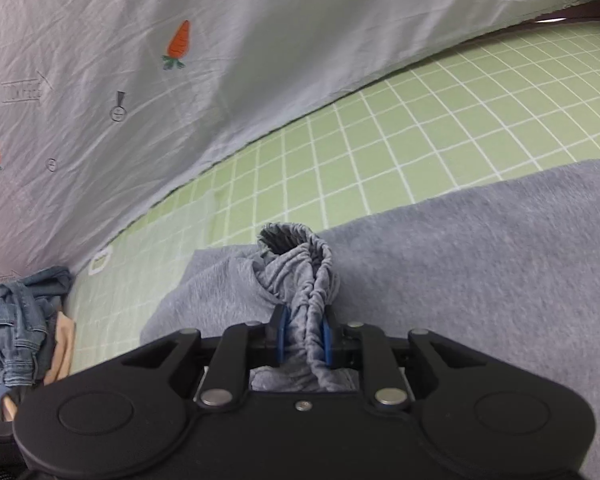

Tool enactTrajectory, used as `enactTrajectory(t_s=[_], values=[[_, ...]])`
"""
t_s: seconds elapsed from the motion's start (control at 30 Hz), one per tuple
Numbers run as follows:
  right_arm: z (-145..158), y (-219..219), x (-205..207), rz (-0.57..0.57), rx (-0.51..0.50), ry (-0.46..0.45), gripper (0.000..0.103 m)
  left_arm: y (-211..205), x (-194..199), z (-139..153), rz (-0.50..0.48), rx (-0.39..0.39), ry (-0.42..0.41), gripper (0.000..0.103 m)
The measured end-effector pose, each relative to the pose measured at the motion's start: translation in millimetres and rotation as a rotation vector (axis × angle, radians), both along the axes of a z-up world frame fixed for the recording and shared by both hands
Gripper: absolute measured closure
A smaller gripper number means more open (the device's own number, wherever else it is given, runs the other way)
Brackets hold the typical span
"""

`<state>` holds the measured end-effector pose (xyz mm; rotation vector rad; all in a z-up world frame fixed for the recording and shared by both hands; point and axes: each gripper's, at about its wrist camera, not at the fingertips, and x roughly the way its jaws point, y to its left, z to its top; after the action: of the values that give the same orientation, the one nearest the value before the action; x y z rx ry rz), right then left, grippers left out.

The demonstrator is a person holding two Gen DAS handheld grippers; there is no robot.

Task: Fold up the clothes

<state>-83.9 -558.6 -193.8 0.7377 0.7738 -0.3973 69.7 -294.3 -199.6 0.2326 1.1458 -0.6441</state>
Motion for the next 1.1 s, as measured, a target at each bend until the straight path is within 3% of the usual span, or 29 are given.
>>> enactTrajectory(t_s=[0.07,0.13,0.3,0.4,0.6,0.87,0.97,1.1], values=[[-8.2,1.2,-1.5,-0.015,-0.012,0.031,0.078,-4.2,-4.1,-1.7,-0.028,0.028,-0.013,0.04],[-12.6,5.0,-2.2,-0.02,-0.039,0.058,0.066,-5.3,-7.5,-1.6,-0.046,0.048,-0.031,0.037],[-3.4,20.7,-2.9,0.053,-0.248,0.161,0.032,-1.6,-8.9,1.8,-0.04,0.054,-0.03,0.034],[5.7,30.9,-14.8,0.085,-0.329,0.16,0.029,-2.4,-14.9,8.2,-0.05,0.052,-0.046,0.034],[-6.4,43.2,-44.5,0.084,-0.341,0.2,0.024,-7.6,-35.4,4.2,-0.093,0.098,-0.038,0.033],[12.3,24.4,-96.7,-0.051,-0.316,0.112,0.008,-6.2,-59.9,20.3,-0.085,0.106,-0.092,0.033],[15.6,9.2,-118.9,-0.11,-0.318,0.126,0.006,-14.6,-68.4,31.2,-0.083,0.087,-0.126,0.031],[18.6,-16.4,-145.9,-0.172,-0.326,0.174,0.002,-35.0,-79.1,40.3,-0.101,0.042,-0.173,0.021]])
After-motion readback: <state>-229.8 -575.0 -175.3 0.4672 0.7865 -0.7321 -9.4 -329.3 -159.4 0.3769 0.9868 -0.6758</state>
